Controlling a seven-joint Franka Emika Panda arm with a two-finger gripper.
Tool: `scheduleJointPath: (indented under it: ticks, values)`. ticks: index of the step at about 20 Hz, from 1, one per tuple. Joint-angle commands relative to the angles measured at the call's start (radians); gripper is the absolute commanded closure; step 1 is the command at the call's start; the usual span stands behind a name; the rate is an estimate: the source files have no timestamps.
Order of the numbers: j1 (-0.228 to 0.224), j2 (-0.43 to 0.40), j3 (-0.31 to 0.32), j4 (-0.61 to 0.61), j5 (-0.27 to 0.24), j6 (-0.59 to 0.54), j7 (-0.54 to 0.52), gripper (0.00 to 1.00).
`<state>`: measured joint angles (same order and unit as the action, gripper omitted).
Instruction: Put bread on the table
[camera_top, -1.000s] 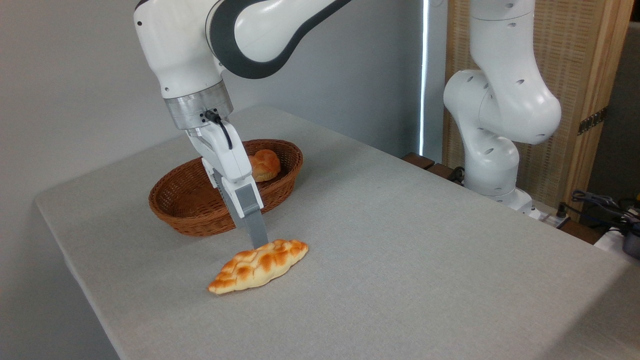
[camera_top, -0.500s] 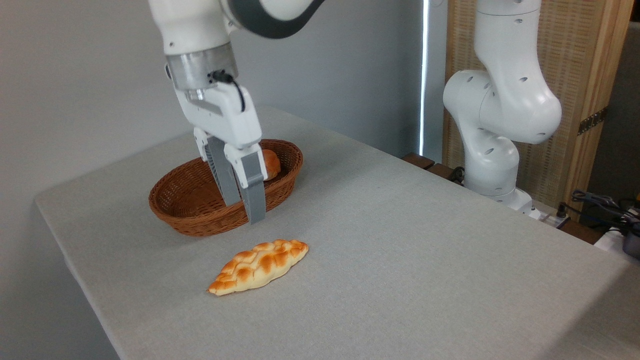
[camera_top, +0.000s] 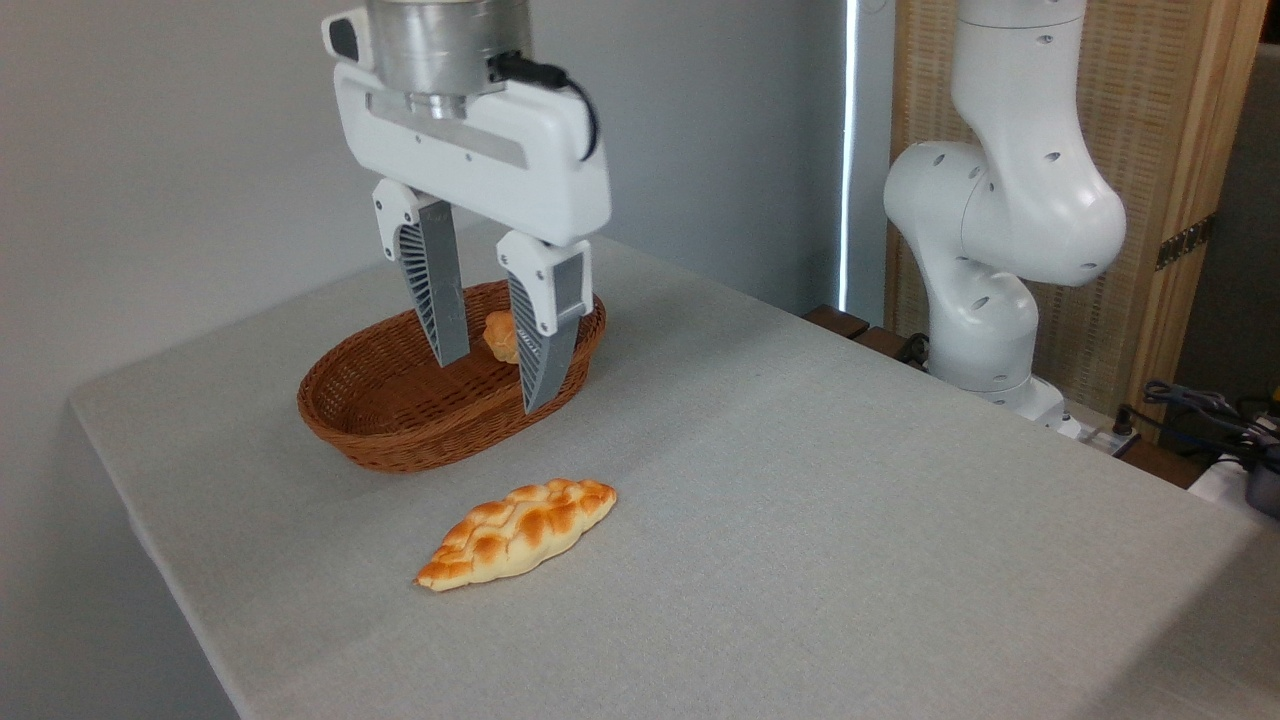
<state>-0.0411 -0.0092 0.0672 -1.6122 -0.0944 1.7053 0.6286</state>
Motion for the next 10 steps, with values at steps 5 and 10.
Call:
scheduleJointPath:
  ticks: [5,10]
  values:
    - [-0.005,0.020,-0.001,0.072,-0.019,-0.071,0.000,0.00]
    - [-0.008,0.035,-0.091,0.090,0.085,-0.188,0.008,0.00]
